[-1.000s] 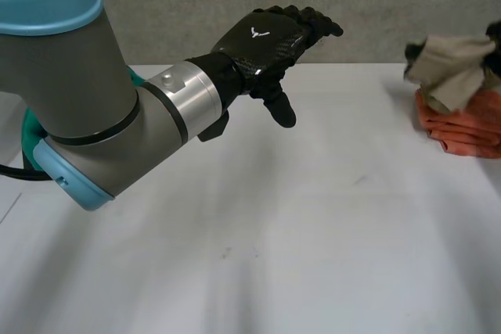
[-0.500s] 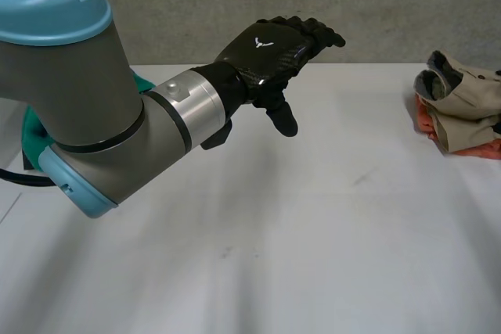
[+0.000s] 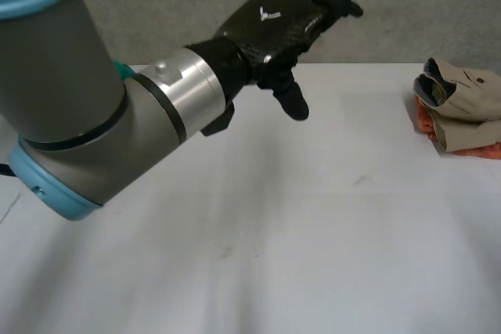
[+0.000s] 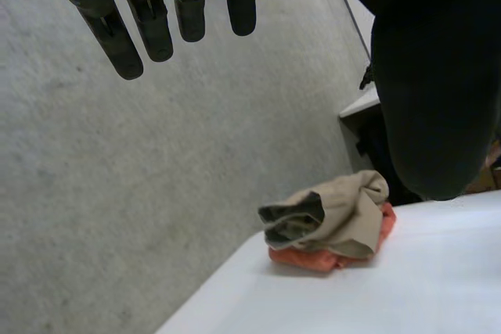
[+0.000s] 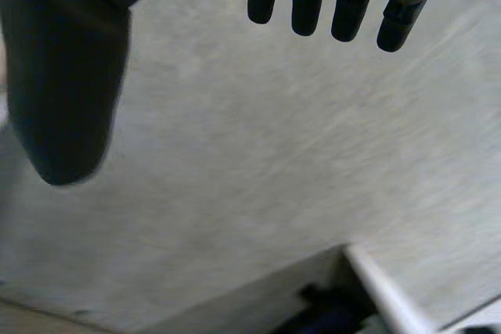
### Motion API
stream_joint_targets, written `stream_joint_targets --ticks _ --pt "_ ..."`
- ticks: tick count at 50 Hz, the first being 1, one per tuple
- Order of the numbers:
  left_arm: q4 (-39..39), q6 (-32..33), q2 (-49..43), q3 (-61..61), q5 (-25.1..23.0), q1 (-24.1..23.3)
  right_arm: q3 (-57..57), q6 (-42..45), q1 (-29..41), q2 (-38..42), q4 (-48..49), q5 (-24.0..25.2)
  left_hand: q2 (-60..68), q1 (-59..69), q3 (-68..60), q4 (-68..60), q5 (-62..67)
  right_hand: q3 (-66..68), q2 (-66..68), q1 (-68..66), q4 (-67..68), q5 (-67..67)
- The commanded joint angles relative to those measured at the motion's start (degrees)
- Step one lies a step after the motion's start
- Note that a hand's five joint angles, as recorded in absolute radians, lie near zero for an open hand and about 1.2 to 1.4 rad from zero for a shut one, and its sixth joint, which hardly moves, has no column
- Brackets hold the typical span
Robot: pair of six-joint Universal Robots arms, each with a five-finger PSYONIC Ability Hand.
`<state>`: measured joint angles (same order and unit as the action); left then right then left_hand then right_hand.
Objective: Fold the laundry.
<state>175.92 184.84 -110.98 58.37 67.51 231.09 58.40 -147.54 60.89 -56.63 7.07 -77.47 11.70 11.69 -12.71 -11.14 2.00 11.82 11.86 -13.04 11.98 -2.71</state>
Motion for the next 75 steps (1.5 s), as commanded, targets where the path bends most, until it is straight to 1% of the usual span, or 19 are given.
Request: stream_joint_targets --ticks 1,5,11,13,20,27,29,31,32,33,43,54,58,67,68,69,70,71,75 --pt "2.23 -0.71 4.63 -0.45 7.34 1.90 7.06 0.15 13.45 -5.85 15.59 0.82 1.20 1.22 -0.20 -1.76 0.91 -1.82 -1.86 3.04 -1.98 2.71" --pt "2.76 0.07 6.30 -0.28 15.16 7.42 17.43 -1.78 18.03 -13.23 21.13 7.93 1.21 1.22 -0.20 -1.76 0.91 -1.82 -1.86 3.04 -1.98 2.71" --pt "2.68 6.65 4.82 1.83 19.06 19.21 31.57 -1.70 27.15 -17.72 22.20 18.21 0.03 0.04 0.98 -0.59 -0.27 -1.82 -1.86 3.04 -1.98 2.71" --pt "2.85 12.45 1.75 3.50 19.06 24.04 34.14 -1.52 29.45 -17.73 21.85 18.49 -0.14 -0.13 1.15 -0.42 -0.44 -1.82 -1.86 3.04 -1.98 2.71" --pt "6.45 26.25 -14.92 0.18 18.10 32.04 41.35 -0.21 34.91 -16.94 21.14 17.00 0.53 0.54 0.48 -1.09 0.24 -1.82 -1.86 3.04 -1.98 2.71" --pt "10.85 28.47 -28.48 -5.37 9.84 38.38 44.43 3.74 35.70 -16.59 21.14 15.16 4.39 4.40 -3.38 -4.95 4.09 -1.82 -1.86 3.04 -1.98 2.71" --pt "11.99 28.56 -32.27 -6.95 7.64 39.17 44.87 4.28 35.70 -16.06 21.14 14.89 12.60 12.61 -11.59 -13.15 12.30 -1.82 -1.86 3.04 -1.98 2.71" --pt "12.87 28.56 -33.85 -7.92 7.11 39.26 45.22 4.54 35.36 -15.01 21.14 14.71 32.21 32.22 -31.20 -32.77 31.91 -1.82 -1.86 3.04 -1.98 2.71" --pt "13.92 28.29 -34.21 -8.27 7.28 39.09 45.31 4.54 35.27 -14.74 21.14 14.71 62.47 62.48 -61.46 -63.02 62.17 -1.82 -1.86 3.04 -1.98 2.71" --pt "14.71 28.20 -34.13 -8.19 7.46 39.00 45.31 4.54 35.18 -14.57 21.14 14.71 68.24 68.25 -67.23 -68.80 67.95 -1.82 -1.86 3.04 -1.98 2.71" --pt "23.76 23.64 -17.44 -0.38 13.52 31.54 45.57 4.46 34.74 -14.65 21.14 13.14 68.30 68.31 -67.29 -68.86 68.00 -1.82 -1.86 3.04 -1.98 2.71" --pt "24.74 5.28 -2.49 12.28 12.30 12.12 44.78 3.84 34.56 -19.04 21.14 7.07 68.30 68.31 -67.29 -68.86 68.00 -1.82 -1.86 3.04 -1.98 2.71" --pt "24.65 2.19 -4.41 14.57 10.89 5.53 44.70 3.66 34.65 -19.84 21.14 5.93 68.30 68.31 -67.29 -68.86 68.00 -1.82 -1.86 3.04 -1.98 2.71" --pt "19.66 5.61 -24.44 7.65 12.90 -6.17 45.22 3.58 34.74 -19.75 21.05 5.66 68.30 68.31 -67.29 -68.86 68.00 -1.82 -1.86 3.04 -1.98 2.71" --pt "18.60 5.88 -24.54 7.29 13.34 -6.44 45.31 3.58 34.74 -19.75 20.97 5.66 67.82 67.84 -66.81 -68.38 67.53 -1.82 -1.86 3.04 -1.98 2.71" --pt "17.63 6.14 -24.46 7.11 13.87 -6.44 45.31 3.58 34.74 -19.75 20.53 5.66 55.83 55.84 -54.82 -56.39 55.53 -1.82 -1.86 3.04 -1.98 2.71" --pt "16.40 6.23 -23.76 7.11 14.31 -6.61 45.31 3.58 34.74 -19.75 20.18 5.66 33.06 33.07 -32.05 -33.62 32.76 -1.82 -1.86 3.04 -1.98 2.71" --pt "15.78 6.32 -23.14 7.11 14.66 -6.70 45.31 3.58 34.74 -19.75 19.83 5.66 26.50 26.52 -25.50 -27.06 26.21 -1.82 -1.86 3.04 -1.98 2.71" --pt "14.54 6.49 -16.91 7.81 15.54 -6.70 44.61 3.49 34.74 -19.84 17.54 5.75 17.04 17.05 -16.03 -17.59 16.74 -1.82 -1.86 3.04 -1.98 2.71"
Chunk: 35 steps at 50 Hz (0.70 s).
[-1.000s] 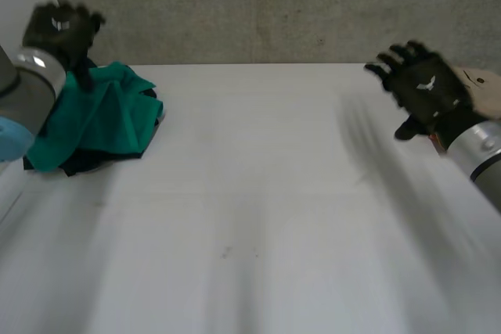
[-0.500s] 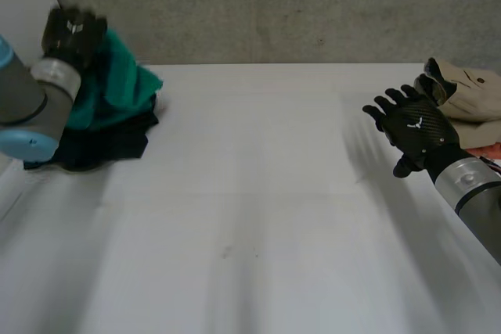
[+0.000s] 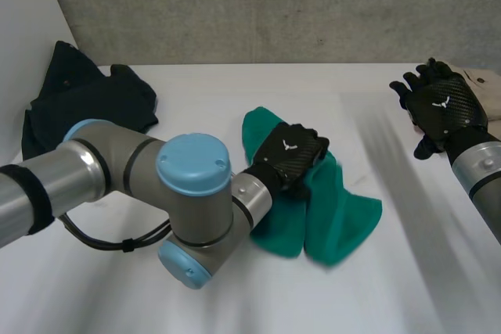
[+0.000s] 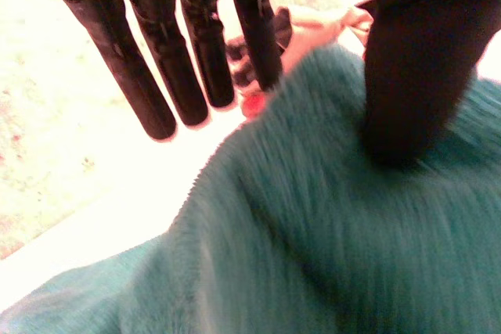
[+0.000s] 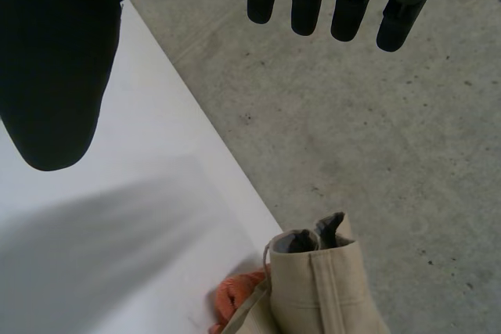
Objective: Fold the laundry.
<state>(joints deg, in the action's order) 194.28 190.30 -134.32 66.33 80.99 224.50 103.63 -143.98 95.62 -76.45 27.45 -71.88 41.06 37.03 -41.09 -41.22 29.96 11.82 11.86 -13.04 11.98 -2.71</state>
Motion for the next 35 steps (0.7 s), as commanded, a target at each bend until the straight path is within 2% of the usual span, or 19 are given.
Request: stream_joint_targets --ticks 1,5,11,14,18,22,24,28,33,35 --pt "-3.91 1.13 7.66 0.28 2.33 -0.03 -0.71 -0.07 0.01 -0.01 -3.45 0.34 -14.18 -10.14 14.21 14.33 -13.07 -1.82 -1.86 3.04 -1.98 2.71" --pt "-4.43 1.22 13.72 4.50 4.96 0.58 -2.46 -0.77 0.18 -0.19 -7.57 0.78 -15.54 -11.50 15.57 15.69 -14.43 -1.82 -1.86 3.04 -1.98 2.71" --pt "-4.52 1.30 22.68 12.57 9.88 1.11 -8.78 -3.67 0.27 -0.19 -22.59 2.18 -15.54 -11.50 15.57 15.70 -14.44 -1.82 -1.86 3.04 -1.98 2.71" --pt "-4.70 1.22 24.28 15.05 10.42 0.85 -12.29 -4.81 0.45 0.69 -30.83 3.93 -15.54 -11.50 15.57 15.70 -14.44 -1.82 -1.86 3.04 -1.98 2.71" --pt "-4.87 1.13 25.60 18.83 11.30 0.85 -15.90 -8.31 1.23 3.76 -37.10 5.87 -15.71 -11.67 15.74 15.86 -14.60 -1.82 -1.86 3.04 -1.98 2.71" --pt "-4.08 1.30 25.69 22.26 12.44 1.81 -18.28 -13.67 5.35 5.78 -37.99 6.31 -15.71 -11.67 15.74 15.86 -14.60 -1.82 -1.86 3.04 -1.98 2.71" --pt "-3.82 1.39 25.60 23.75 12.71 4.09 -18.90 -14.83 6.94 6.05 -37.82 6.40 -15.71 -11.67 15.74 15.86 -14.60 -1.08 -1.12 2.30 -1.24 1.97" --pt "-3.82 1.30 25.77 26.04 12.36 7.52 -21.27 -16.33 9.58 9.21 -36.77 6.32 -15.71 -11.67 15.74 15.86 -14.60 10.19 10.14 -8.96 10.03 -9.30" --pt "-3.82 1.30 26.57 28.15 12.35 8.50 -23.73 -16.51 13.18 14.92 -35.36 6.23 -15.71 -11.67 15.74 15.86 -14.60 19.28 19.23 -18.05 19.12 -18.39" --pt "-3.82 1.22 27.27 28.94 12.27 8.85 -25.14 -16.42 15.56 17.12 -34.57 5.70 -15.88 -11.84 15.91 16.03 -14.77 27.50 27.46 -26.28 27.34 -26.61"
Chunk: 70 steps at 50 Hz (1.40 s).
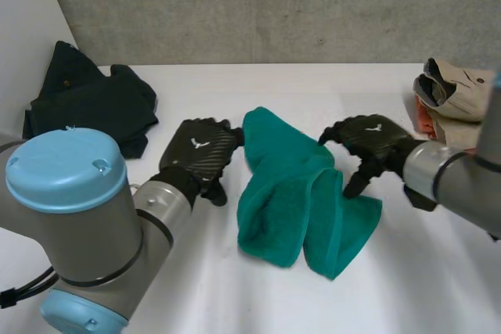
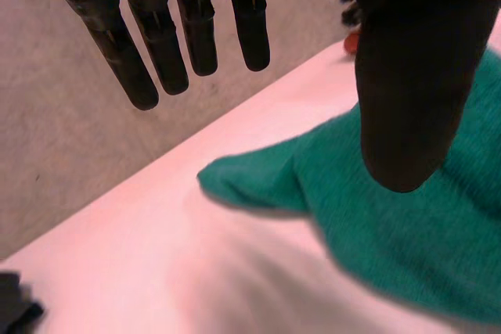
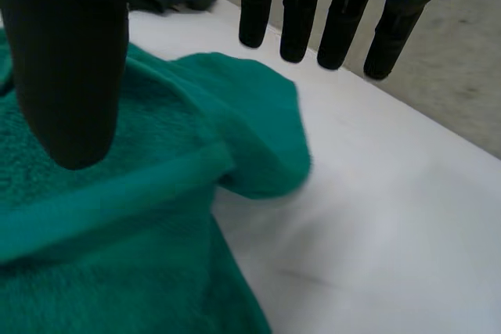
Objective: Fold the laundry.
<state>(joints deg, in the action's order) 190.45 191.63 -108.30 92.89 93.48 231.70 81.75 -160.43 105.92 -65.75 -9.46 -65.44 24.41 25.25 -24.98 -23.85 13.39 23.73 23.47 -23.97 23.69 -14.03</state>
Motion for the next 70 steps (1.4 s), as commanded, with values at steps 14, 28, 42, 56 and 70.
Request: stream_joint_targets --ticks 14,28,42,56,70 --pt "5.80 -0.29 1.16 2.30 -5.05 6.48 -3.36 0.38 7.02 6.62 9.02 -3.11 -1.41 -2.25 1.98 0.85 -0.39 56.27 56.53 -56.03 56.31 -55.97" --pt "10.02 0.24 -17.55 -17.38 -26.24 10.44 3.50 0.91 6.67 -16.85 3.67 -2.15 -8.14 -8.97 8.71 7.58 -7.12 56.27 56.53 -56.03 56.31 -55.97" --pt "7.40 -1.34 -25.47 -22.67 -35.56 0.86 7.20 0.90 5.97 -24.86 -1.70 2.69 14.15 13.31 -13.57 -14.71 15.17 56.27 56.53 -56.03 56.31 -55.97" --pt "1.59 -2.84 -15.11 -22.40 -8.78 6.83 1.32 6.79 -1.24 -18.19 -1.96 1.72 55.59 54.75 -55.02 -56.15 56.61 56.27 56.53 -56.03 56.31 -55.97" --pt "-1.13 1.02 4.92 -6.70 -3.66 13.60 -1.77 8.99 -2.91 -15.46 -2.22 -2.50 55.59 54.75 -55.02 -56.15 56.61 56.27 56.53 -56.03 56.31 -55.97"
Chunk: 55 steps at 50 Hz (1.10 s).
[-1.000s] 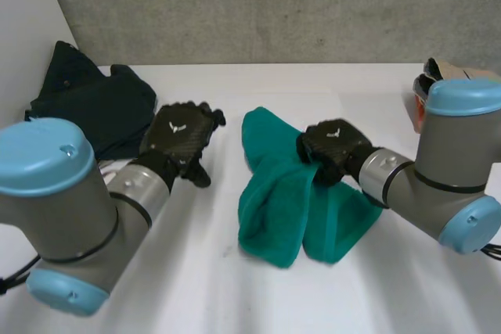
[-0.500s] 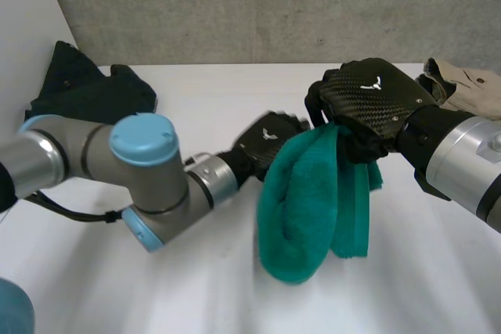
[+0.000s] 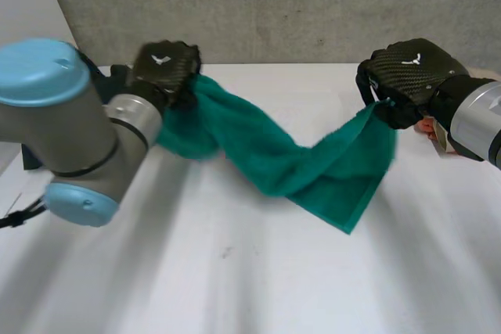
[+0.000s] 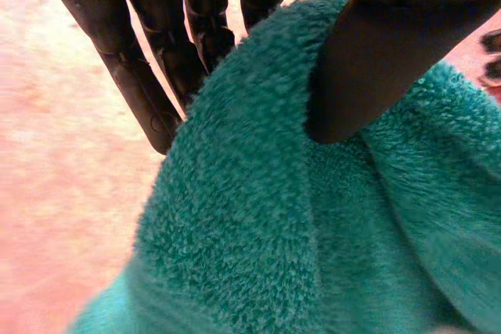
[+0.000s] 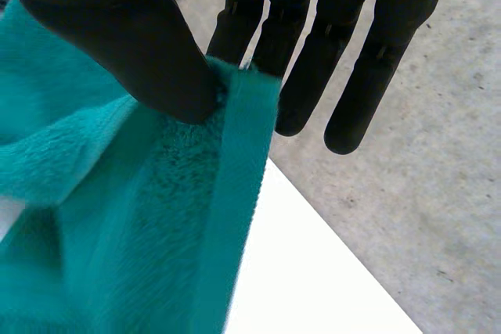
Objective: Fold the laundry.
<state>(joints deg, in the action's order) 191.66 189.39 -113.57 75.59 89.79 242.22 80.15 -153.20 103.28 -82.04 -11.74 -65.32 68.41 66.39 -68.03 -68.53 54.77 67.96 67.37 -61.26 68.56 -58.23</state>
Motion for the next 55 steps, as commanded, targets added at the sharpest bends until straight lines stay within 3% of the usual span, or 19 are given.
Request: stream_joint_targets --ticks 1,6,12,18,23,27,31,35,42,48,53,55 --pt "-2.95 3.97 10.91 11.85 0.03 3.17 -0.08 2.37 -0.27 1.18 0.05 -2.71 11.59 13.61 -11.97 -11.47 15.23 12.04 12.63 -18.74 11.44 -11.77" --pt "-6.38 9.06 12.59 17.92 0.47 3.61 0.36 5.98 -0.45 4.25 -0.82 -3.58 11.59 13.61 -11.97 -11.47 15.23 12.04 12.63 -18.74 11.44 -11.77" --pt "-9.02 14.16 12.06 21.18 0.39 4.84 -0.17 11.16 0.25 9.88 -3.03 -7.89 11.59 13.61 -11.97 -11.47 15.23 12.04 12.63 -18.74 11.44 -11.77" --pt "-8.94 14.34 8.29 18.37 0.38 4.93 -2.97 13.02 0.87 14.27 -2.24 -10.88 11.59 13.61 -11.97 -11.47 15.23 12.04 12.63 -18.74 11.44 -11.77" --pt "-9.90 13.47 6.87 12.13 0.47 4.41 -5.00 12.66 2.10 16.56 4.33 -13.33 11.59 13.61 -11.97 -11.47 15.23 12.04 12.63 -18.74 11.44 -11.77" --pt "-14.81 10.75 7.49 8.53 0.65 3.09 -5.09 13.10 2.45 15.95 8.56 -15.80 11.59 13.61 -11.97 -11.47 15.23 12.04 12.63 -18.74 11.44 -11.77" --pt "-25.86 3.99 8.98 5.63 0.12 0.89 -5.09 13.28 2.19 15.07 9.46 -16.07 11.59 13.61 -11.97 -11.47 15.23 12.04 12.63 -18.74 11.44 -11.77" --pt "-32.03 0.38 9.86 5.45 -0.84 1.15 -5.53 13.63 2.19 15.06 9.89 -16.24 11.59 13.61 -11.97 -11.47 15.23 12.04 12.63 -18.74 11.44 -11.77" --pt "-33.02 -0.42 9.42 4.48 -4.09 0.98 -9.91 13.63 2.36 22.17 9.90 -16.94 11.59 13.61 -11.97 -11.47 15.23 12.04 12.63 -18.74 11.44 -11.77" --pt "-32.84 -6.56 10.21 2.11 -8.92 1.15 -10.98 13.63 2.45 24.03 10.07 -17.82 11.59 13.61 -11.97 -11.47 15.23 12.04 12.63 -18.74 11.44 -11.77" --pt "-31.09 -8.25 8.46 0.26 -9.37 2.64 -10.63 13.54 3.76 24.91 11.38 -18.18 11.59 13.61 -11.97 -11.47 15.23 12.04 12.63 -18.74 11.44 -11.77" --pt "-28.63 -8.24 2.94 -0.62 -8.67 4.40 -10.45 13.54 4.56 25.00 11.83 -18.18 11.59 13.61 -11.97 -11.47 15.23 12.04 12.63 -18.74 11.44 -11.77"
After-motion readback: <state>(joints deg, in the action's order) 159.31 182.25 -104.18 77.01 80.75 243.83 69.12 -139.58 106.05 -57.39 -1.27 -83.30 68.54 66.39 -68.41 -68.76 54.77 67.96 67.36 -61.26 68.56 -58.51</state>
